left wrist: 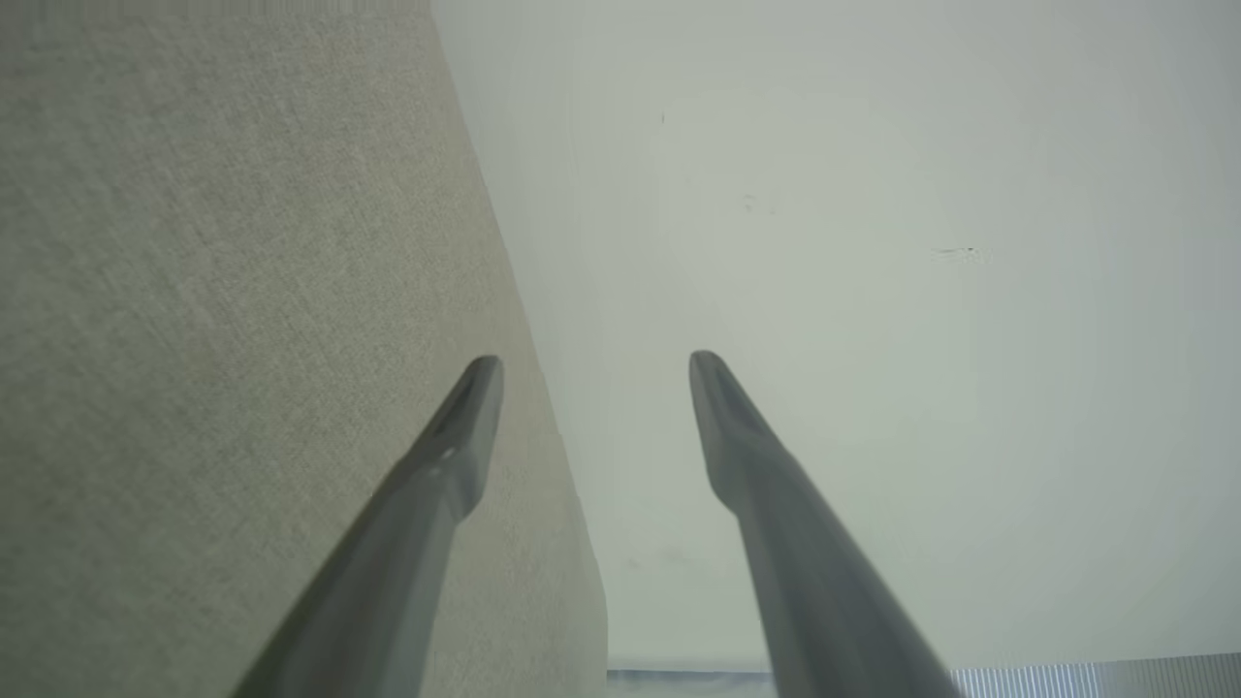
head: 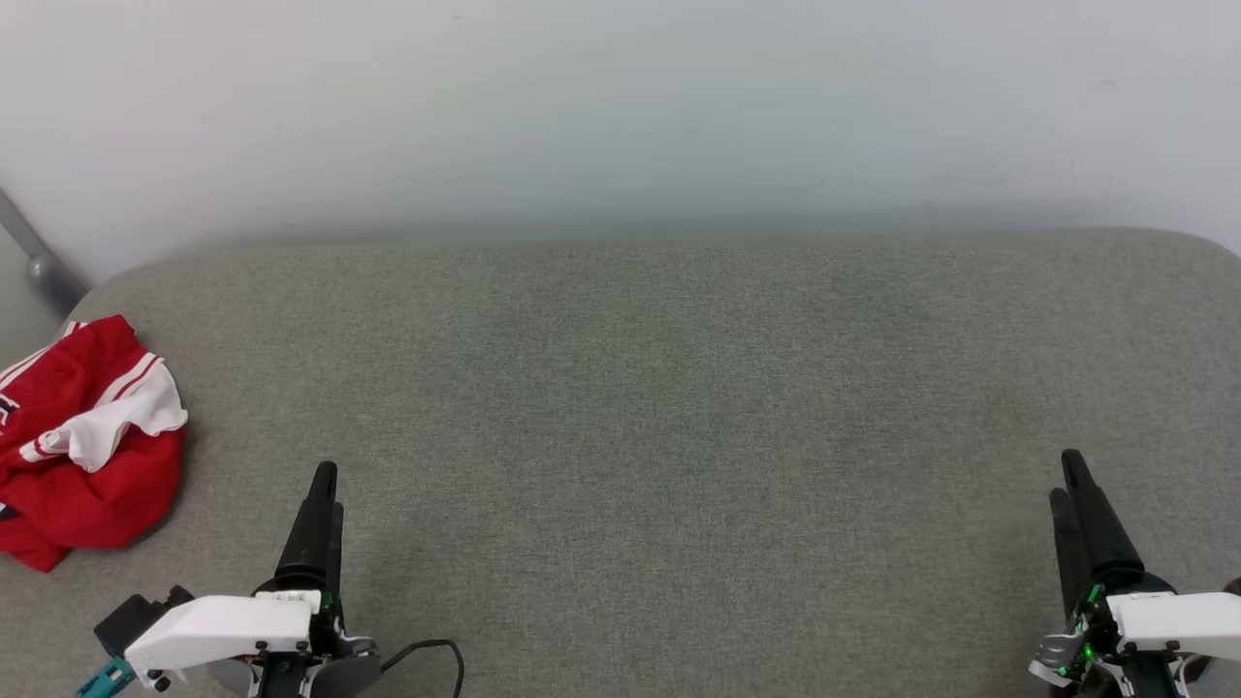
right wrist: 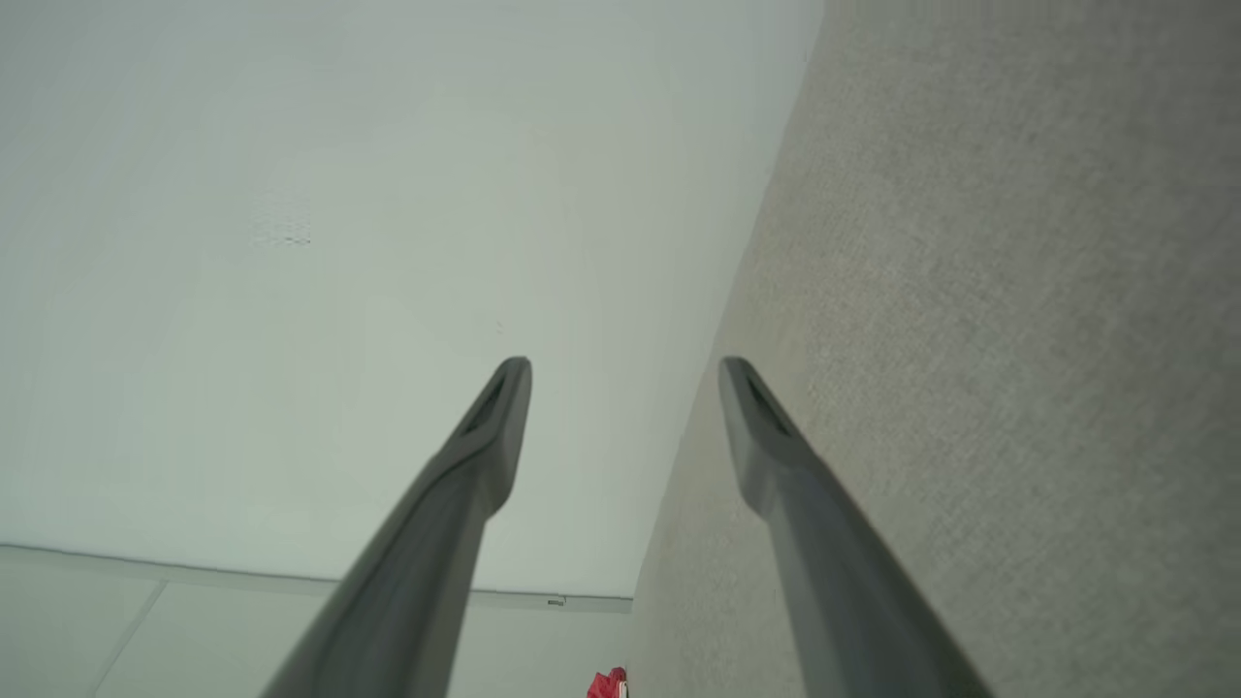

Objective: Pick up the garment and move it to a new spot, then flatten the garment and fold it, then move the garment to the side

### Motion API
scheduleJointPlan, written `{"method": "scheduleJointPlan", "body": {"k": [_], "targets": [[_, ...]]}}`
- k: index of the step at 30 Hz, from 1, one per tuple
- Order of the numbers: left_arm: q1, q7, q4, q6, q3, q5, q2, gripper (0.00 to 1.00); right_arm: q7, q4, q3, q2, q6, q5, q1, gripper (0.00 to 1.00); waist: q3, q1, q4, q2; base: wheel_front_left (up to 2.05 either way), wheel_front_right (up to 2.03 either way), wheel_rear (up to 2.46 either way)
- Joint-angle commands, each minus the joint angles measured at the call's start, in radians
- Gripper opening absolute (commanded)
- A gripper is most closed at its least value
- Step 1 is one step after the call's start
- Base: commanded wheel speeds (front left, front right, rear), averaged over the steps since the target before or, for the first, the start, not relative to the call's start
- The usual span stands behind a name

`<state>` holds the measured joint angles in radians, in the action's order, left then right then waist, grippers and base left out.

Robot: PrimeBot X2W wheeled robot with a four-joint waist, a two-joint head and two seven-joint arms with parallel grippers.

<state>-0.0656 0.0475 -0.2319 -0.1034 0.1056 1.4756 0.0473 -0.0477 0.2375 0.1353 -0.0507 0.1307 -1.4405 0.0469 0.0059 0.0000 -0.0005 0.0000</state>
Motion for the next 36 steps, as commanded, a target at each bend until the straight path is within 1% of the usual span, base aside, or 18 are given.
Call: {"method": "scheduleJointPlan", "body": {"k": [1, 8, 14, 23, 25, 26, 27, 33, 34, 35, 36], "targets": [[-0.016, -0.013, 0.038, 0.014, -0.002, -0.052, 0.002, 1.0, 0.012, -0.033, 0.009, -0.001, 0.0, 0.051, 0.008, 1.0, 0.0, 0.0, 0.0, 0.0, 0.0, 0.0, 0.0], [-0.005, -0.044, 0.088, 0.071, -0.035, -0.219, 0.002, 1.0, 0.043, -0.096, 0.013, -0.001, 0.0, 0.22, -0.003, 1.0, 0.002, 0.0, 0.0, 0.0, 0.0, 0.0, 0.0], [0.005, -0.068, 0.114, 0.106, -0.066, -0.357, 0.002, 1.0, 0.067, -0.144, -0.001, -0.001, 0.0, 0.366, -0.018, 1.0, 0.002, 0.0, 0.0, 0.0, 0.0, 0.0, 0.0], [0.023, -0.101, 0.128, 0.146, -0.102, -0.54, 0.003, 1.0, 0.101, -0.188, -0.035, -0.001, 0.0, 0.569, -0.044, 1.0, 0.001, 0.0, 0.001, 0.0, 0.0, 0.0, 0.0], [0.026, -0.109, 0.129, 0.156, -0.108, -0.578, 0.003, 1.0, 0.108, -0.192, -0.04, -0.001, 0.0, 0.609, -0.051, 1.0, 0.001, 0.0, 0.001, 0.0, 0.0, 0.0, 0.0], [0.026, -0.109, 0.129, 0.156, -0.108, -0.578, 0.003, 1.0, 0.108, -0.192, -0.04, -0.001, 0.0, 0.609, -0.051, 1.0, 0.001, 0.0, 0.001, 0.0, 0.0, 0.0, 0.0], [0.029, -0.115, 0.131, 0.163, -0.113, -0.615, 0.003, 1.0, 0.115, -0.196, -0.044, -0.001, 0.0, 0.647, -0.056, 1.0, 0.001, 0.0, 0.001, 0.0, 0.0, 0.0, 0.0], [0.036, -0.135, 0.136, 0.183, -0.131, -0.718, 0.003, 1.0, 0.135, -0.214, -0.053, 0.0, 0.0, 0.75, -0.068, 1.0, 0.001, 0.0, 0.001, 0.0, 0.0, 0.0, 0.0], [0.036, -0.135, 0.136, 0.183, -0.131, -0.718, 0.003, 1.0, 0.135, -0.214, -0.053, 0.0, 0.0, 0.75, -0.068, 1.0, 0.001, 0.0, 0.001, 0.0, 0.0, 0.0, 0.0], [0.037, -0.142, 0.139, 0.19, -0.139, -0.749, 0.004, 1.0, 0.141, -0.22, -0.057, 0.0, 0.0, 0.782, -0.072, 1.0, 0.001, 0.0, 0.001, 0.0, 0.0, 0.0, 0.0], [0.037, -0.142, 0.139, 0.19, -0.139, -0.749, 0.004, 1.0, 0.141, -0.22, -0.057, 0.0, 0.0, 0.782, -0.072, 1.0, 0.001, 0.0, 0.001, 0.0, 0.0, 0.0, 0.0]]}}
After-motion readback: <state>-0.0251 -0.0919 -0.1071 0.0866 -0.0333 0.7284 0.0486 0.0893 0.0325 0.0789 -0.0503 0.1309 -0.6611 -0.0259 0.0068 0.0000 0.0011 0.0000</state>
